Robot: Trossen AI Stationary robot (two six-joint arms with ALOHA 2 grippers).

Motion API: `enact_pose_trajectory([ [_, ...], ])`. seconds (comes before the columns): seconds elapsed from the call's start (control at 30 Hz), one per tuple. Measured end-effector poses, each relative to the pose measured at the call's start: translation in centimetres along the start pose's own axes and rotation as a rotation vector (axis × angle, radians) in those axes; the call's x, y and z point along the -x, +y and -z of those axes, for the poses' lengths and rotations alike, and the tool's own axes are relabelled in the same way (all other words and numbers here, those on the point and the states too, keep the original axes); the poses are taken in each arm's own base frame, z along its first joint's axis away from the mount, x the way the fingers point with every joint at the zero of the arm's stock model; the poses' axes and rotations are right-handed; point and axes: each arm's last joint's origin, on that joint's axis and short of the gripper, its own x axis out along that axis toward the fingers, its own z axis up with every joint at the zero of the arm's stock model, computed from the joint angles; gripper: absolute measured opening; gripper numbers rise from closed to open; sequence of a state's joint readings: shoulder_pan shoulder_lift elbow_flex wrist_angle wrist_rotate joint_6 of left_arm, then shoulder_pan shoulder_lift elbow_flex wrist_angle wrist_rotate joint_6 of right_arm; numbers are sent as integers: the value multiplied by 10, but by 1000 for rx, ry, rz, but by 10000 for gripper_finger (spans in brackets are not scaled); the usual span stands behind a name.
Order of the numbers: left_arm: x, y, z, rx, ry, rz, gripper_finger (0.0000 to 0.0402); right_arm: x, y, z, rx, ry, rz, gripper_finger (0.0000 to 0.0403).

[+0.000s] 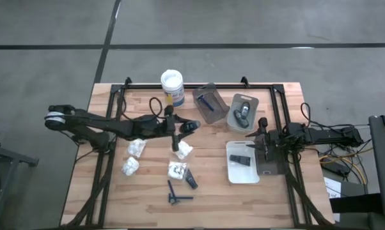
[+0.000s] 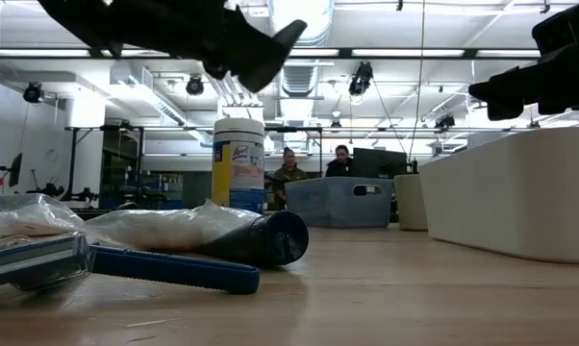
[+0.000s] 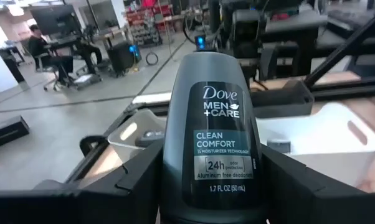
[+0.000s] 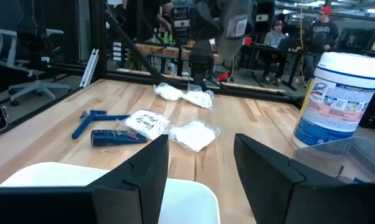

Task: Pick & Place Travel size toiletries
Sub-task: Put the gray deodorant into the gray bin

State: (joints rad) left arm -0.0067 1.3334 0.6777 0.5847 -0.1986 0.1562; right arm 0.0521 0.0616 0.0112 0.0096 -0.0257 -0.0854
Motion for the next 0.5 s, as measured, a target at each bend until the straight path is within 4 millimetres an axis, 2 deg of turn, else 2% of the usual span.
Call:
enact_pose_trajectory([
  [0.17,-17,-2,6,-4,15,-5,220,0,0,-2,0,-17,1,187],
  [0.37,-39,1,-1,-21,20,-25,220,0,0,-2,-236,-18,-1,180],
  [0.5,-51,2,-4,-89,65,-26,220,0,0,-2,-326,-20,-2,168],
])
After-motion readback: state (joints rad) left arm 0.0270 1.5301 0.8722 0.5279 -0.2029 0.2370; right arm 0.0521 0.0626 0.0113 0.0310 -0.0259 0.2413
